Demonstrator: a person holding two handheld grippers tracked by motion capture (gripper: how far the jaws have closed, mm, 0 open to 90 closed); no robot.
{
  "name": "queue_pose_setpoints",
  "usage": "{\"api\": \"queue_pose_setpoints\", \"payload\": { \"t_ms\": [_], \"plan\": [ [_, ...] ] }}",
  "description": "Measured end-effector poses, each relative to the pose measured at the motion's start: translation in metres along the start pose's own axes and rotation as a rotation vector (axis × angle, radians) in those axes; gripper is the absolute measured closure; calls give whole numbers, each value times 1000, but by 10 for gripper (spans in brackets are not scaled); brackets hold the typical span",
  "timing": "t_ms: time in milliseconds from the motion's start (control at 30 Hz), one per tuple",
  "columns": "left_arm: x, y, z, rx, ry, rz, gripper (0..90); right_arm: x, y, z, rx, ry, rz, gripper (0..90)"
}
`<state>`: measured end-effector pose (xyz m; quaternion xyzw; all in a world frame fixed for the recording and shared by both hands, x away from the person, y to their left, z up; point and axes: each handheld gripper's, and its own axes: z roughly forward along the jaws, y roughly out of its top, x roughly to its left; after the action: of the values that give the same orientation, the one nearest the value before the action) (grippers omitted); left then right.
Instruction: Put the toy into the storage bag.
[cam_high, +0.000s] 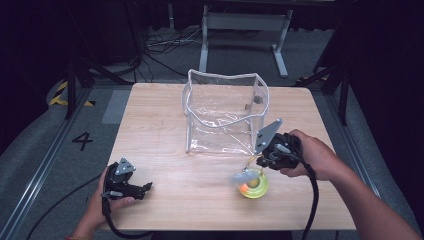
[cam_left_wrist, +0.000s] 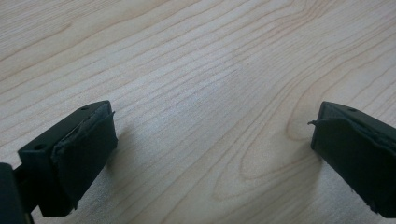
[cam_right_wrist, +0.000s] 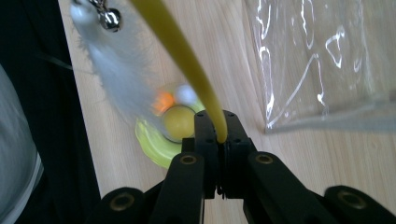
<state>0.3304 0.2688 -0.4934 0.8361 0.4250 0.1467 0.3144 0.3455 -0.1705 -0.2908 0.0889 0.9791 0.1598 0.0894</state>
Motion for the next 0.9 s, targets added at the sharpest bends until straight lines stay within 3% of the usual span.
{"api": "queue_pose_setpoints", "payload": {
  "t_ms": [167,400,900],
  "plan": [
    [0,0,0,0,0,0,5,-8,-27,-14,38,-37,50,878],
    [0,0,0,0,0,0,5,-24,-53,-38,32,-85,125,878],
    [0,0,0,0,1,-1,5,-67,-65,-74,11,-152,240,878]
  ]
}}
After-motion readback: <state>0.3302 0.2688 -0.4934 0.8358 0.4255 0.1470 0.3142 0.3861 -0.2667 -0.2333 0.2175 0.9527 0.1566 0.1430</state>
